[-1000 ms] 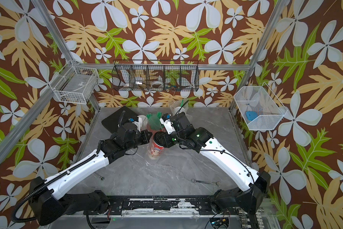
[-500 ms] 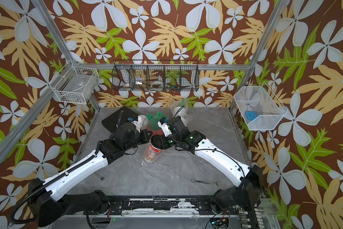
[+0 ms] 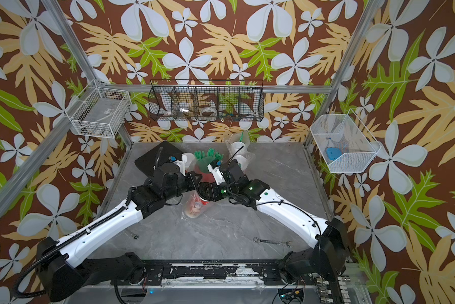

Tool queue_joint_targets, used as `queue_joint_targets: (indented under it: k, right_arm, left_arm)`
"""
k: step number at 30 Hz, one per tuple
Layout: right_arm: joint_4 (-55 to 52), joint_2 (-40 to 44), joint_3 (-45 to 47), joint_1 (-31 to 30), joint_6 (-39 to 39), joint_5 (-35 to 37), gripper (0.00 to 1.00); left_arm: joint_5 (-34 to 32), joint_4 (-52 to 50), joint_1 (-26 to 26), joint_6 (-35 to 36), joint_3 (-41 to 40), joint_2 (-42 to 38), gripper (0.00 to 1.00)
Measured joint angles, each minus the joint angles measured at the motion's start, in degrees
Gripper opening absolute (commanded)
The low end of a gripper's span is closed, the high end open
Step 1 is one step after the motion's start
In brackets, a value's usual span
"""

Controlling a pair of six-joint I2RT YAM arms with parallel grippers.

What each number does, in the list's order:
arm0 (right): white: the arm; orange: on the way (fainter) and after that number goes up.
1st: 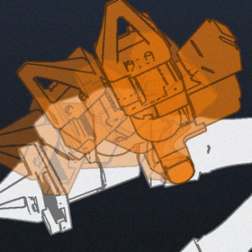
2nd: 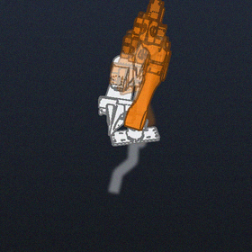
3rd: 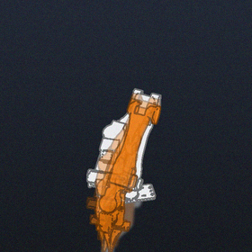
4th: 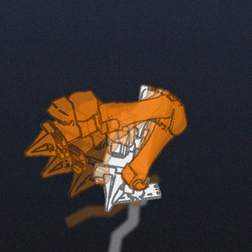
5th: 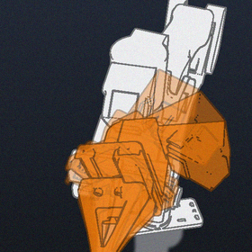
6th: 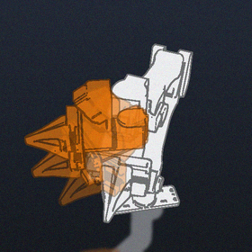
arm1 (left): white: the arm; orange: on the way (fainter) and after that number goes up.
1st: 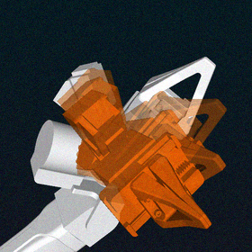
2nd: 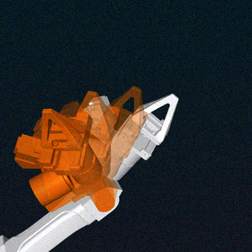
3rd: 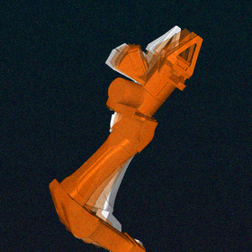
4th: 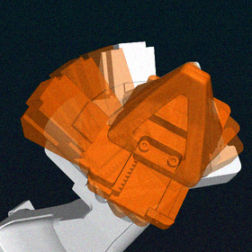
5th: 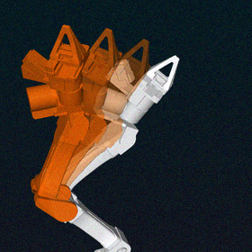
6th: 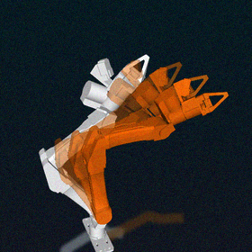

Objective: Pack milk tea into plastic carrier bags
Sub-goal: Place the milk tea cup in the plastic carrier bag.

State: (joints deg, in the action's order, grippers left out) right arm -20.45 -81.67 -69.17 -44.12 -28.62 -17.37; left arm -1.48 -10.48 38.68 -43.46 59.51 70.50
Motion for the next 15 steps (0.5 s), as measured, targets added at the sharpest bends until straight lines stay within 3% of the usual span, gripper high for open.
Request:
queue_joint_targets:
  k: [9,15]
  right_arm:
    - [3.2,-2.2,1.5,-2.8,-2.4,0.9,0.51]
    - [-0.8,-3.8,-1.3,-4.4,-0.8,2.9,0.5]
  left_arm:
    - [0.0,0.8,0.0,-0.6,-0.4,-0.1,0.0]
    - [0.1,1.2,-0.2,-1.2,-0.7,-0.8,0.0]
